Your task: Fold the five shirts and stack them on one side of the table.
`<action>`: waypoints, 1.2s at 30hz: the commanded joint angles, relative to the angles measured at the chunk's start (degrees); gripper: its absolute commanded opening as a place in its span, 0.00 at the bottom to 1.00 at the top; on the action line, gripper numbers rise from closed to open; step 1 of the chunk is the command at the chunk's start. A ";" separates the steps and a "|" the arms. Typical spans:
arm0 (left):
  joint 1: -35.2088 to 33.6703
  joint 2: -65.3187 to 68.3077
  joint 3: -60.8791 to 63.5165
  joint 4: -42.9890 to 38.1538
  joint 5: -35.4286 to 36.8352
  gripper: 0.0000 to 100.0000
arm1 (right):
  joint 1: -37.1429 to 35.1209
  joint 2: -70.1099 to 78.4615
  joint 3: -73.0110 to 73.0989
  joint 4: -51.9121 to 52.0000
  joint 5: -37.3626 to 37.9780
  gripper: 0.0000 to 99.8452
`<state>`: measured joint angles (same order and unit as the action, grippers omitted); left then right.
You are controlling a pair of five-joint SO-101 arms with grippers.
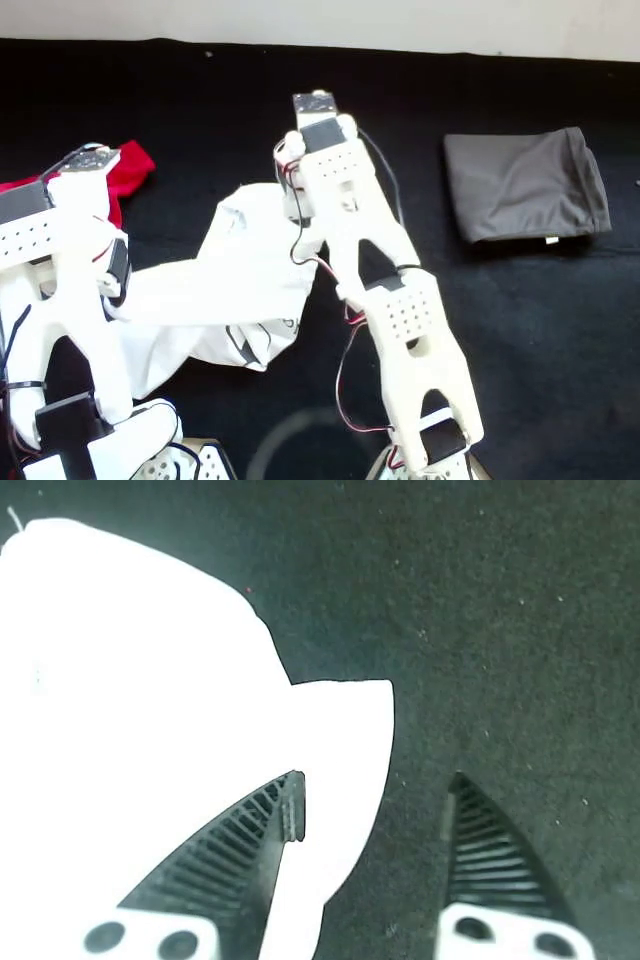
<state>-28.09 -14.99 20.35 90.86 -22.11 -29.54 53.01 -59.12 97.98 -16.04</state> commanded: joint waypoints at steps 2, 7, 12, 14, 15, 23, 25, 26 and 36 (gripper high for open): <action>-0.66 -2.33 -0.48 -0.62 -0.62 0.01 | -0.13 1.63 -4.62 0.13 -0.53 0.22; -0.66 -2.33 -0.48 -0.62 -0.62 0.01 | -0.13 4.62 -6.37 -2.68 -0.53 0.22; -0.66 -2.33 -0.48 -0.62 -0.62 0.01 | 0.92 6.29 -8.48 -3.21 -0.53 0.17; -0.66 -2.33 -0.57 -0.62 -0.62 0.01 | 1.89 6.29 -8.66 -3.21 -0.53 0.13; -0.66 -2.33 -0.57 -0.62 -0.62 0.01 | 2.33 6.29 -8.66 -3.21 -0.53 0.11; -0.31 -2.33 -0.57 -0.62 -0.62 0.01 | 4.35 6.37 -8.04 -2.68 -0.53 0.08; -0.31 -2.33 -0.57 -0.62 -0.62 0.01 | 4.18 6.37 -8.04 -2.68 -0.53 0.08; -0.31 -2.33 -0.57 -0.62 -0.62 0.01 | 4.09 6.37 -8.04 -2.68 -0.53 0.08; -0.40 -2.33 -0.66 -0.62 -0.62 0.01 | 2.59 6.37 -7.96 1.27 -0.26 0.15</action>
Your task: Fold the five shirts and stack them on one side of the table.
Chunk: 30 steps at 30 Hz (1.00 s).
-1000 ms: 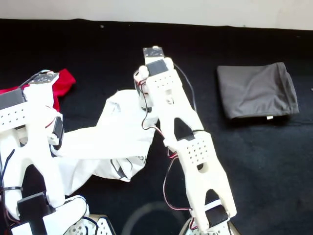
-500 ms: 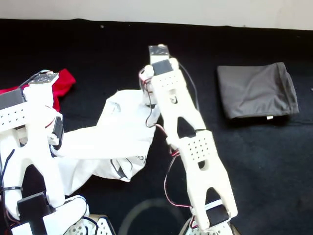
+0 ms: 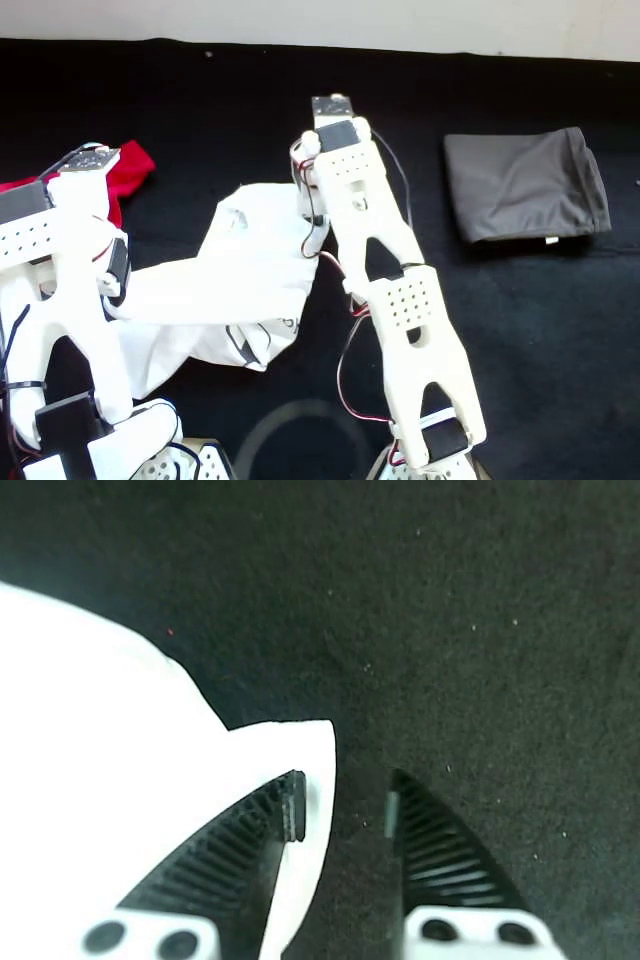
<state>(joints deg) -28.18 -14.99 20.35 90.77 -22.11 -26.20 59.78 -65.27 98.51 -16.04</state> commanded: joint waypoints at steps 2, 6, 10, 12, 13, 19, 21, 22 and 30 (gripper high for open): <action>-0.31 -2.33 -0.66 -0.53 -0.62 0.01 | -0.92 -0.40 -1.80 0.75 -0.35 0.15; -0.31 -2.33 -0.66 -0.53 -0.62 0.01 | -2.33 0.40 -1.98 0.48 -0.09 0.15; -0.48 -2.33 -0.66 -0.53 -0.62 0.01 | -3.82 2.95 -2.42 0.31 -0.09 0.15; -0.57 -2.33 -0.66 -0.53 -0.62 0.01 | -3.56 3.47 -2.42 0.31 -0.18 0.15; -0.57 -2.33 -0.66 -0.53 -0.62 0.01 | -3.30 3.47 -2.59 0.31 -0.18 0.15; -0.57 -2.33 -0.66 -0.53 -0.62 0.01 | 0.48 3.30 -9.19 0.75 -0.44 0.04; -0.57 -2.33 -0.66 -0.53 -0.62 0.01 | 1.80 3.30 -12.88 0.84 -0.44 0.00; -0.48 -2.33 -0.66 -0.53 -0.62 0.01 | 2.24 3.30 -14.64 1.19 -0.44 0.01; -0.22 -2.33 -0.57 -4.31 -0.44 0.01 | 6.11 3.30 -21.05 2.24 2.02 0.01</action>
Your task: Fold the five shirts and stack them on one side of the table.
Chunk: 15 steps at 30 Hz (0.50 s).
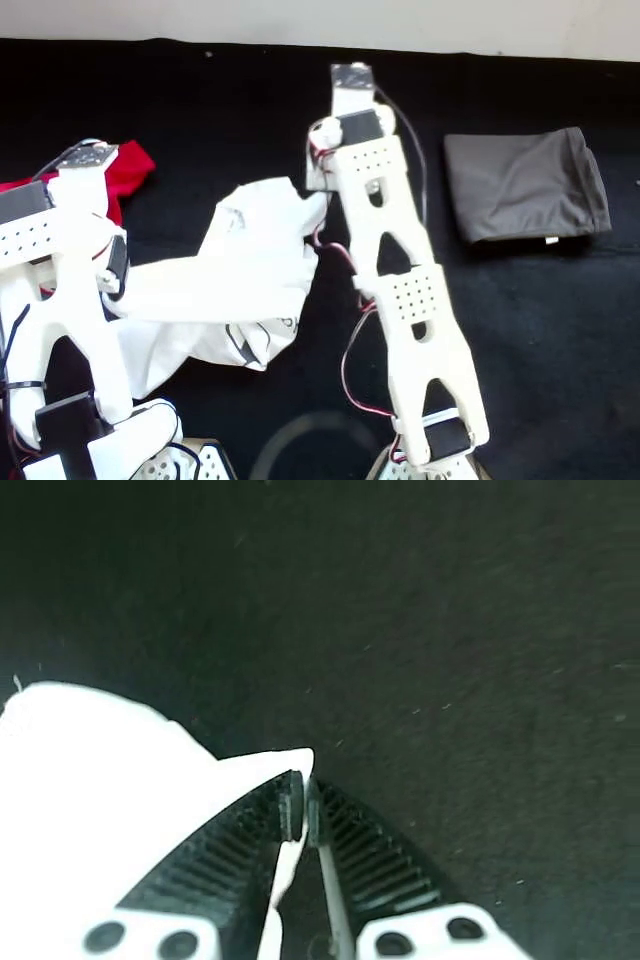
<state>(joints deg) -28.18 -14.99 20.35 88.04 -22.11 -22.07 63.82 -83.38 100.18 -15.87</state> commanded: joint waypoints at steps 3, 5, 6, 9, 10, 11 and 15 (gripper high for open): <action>0.48 -2.33 -0.57 -4.75 -0.35 0.01 | 3.91 -1.19 -4.18 0.57 3.96 0.01; 2.42 -2.33 -0.57 -6.95 -0.26 0.01 | 5.67 -2.07 -7.43 0.66 5.98 0.01; 4.09 -2.33 -0.66 -7.91 -0.26 0.01 | 6.64 -2.77 -9.01 0.66 6.95 0.01; 9.63 -2.33 -4.44 -8.26 0.62 0.01 | 9.89 -5.58 -13.76 0.75 9.58 0.01; 11.38 -2.42 -7.25 -8.26 2.20 0.01 | 11.12 -6.81 -14.55 0.75 10.37 0.01; 12.88 -2.42 -10.59 -8.09 3.96 0.01 | 12.44 -8.13 -14.99 0.75 11.08 0.01; 18.24 -2.42 -25.98 -5.54 7.56 0.01 | 17.27 -15.16 -15.08 0.75 13.54 0.01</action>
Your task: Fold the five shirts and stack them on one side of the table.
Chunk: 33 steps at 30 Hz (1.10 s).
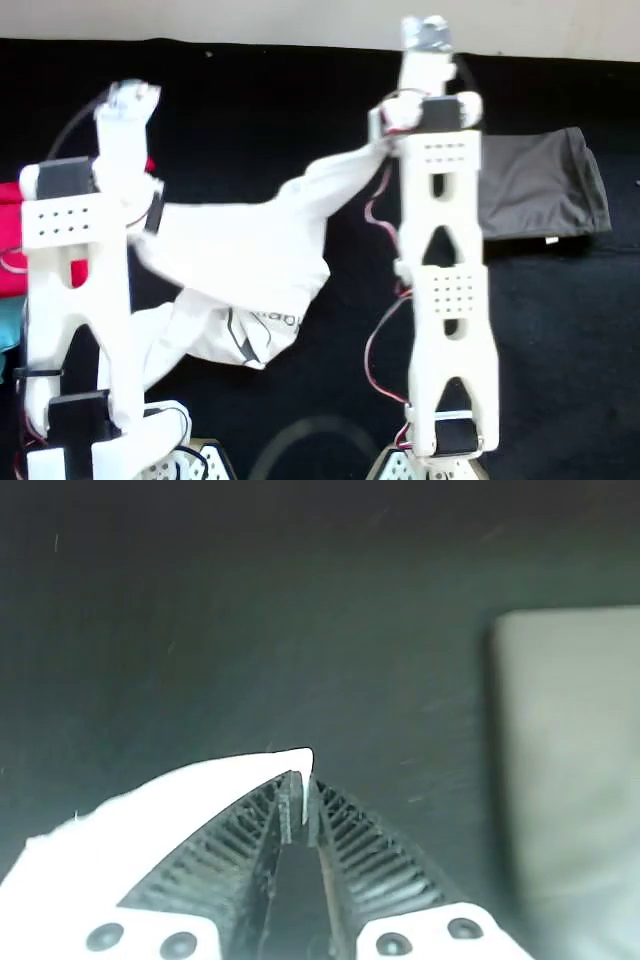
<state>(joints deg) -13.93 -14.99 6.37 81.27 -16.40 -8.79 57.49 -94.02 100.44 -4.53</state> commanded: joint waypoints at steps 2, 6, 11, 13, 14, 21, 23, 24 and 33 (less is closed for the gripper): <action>6.99 -2.42 -18.68 2.29 1.93 0.01 | 6.02 -12.88 -4.44 0.40 3.69 0.01; 12.53 -2.24 -29.05 3.60 1.93 0.01 | 9.80 -21.14 -4.44 -0.04 6.77 0.01; 16.48 -2.33 -39.08 3.78 1.93 0.01 | 13.14 -30.81 -4.44 -0.48 9.41 0.01; 17.19 -2.33 -42.86 3.78 2.02 0.01 | 13.85 -34.33 -4.44 -1.45 9.76 0.01; 17.54 -2.33 -44.88 3.78 2.02 0.01 | 14.11 -36.09 -4.44 -2.07 9.85 0.01; 17.71 -2.33 -54.73 5.98 2.02 0.01 | 14.29 -42.77 -4.26 -3.03 11.78 0.01; 17.71 -2.07 -54.64 8.00 2.02 0.01 | 14.29 -42.77 -4.26 -2.77 11.78 0.01; 17.71 -1.80 -54.64 9.14 2.02 0.01 | 14.29 -42.68 -4.18 -2.77 11.78 0.01; 16.48 -2.68 -49.54 7.03 2.02 0.01 | 16.57 -43.21 1.71 -8.31 11.87 0.01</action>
<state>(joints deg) 3.30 -15.96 -43.21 91.30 -14.99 5.89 17.05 -91.47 95.60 6.73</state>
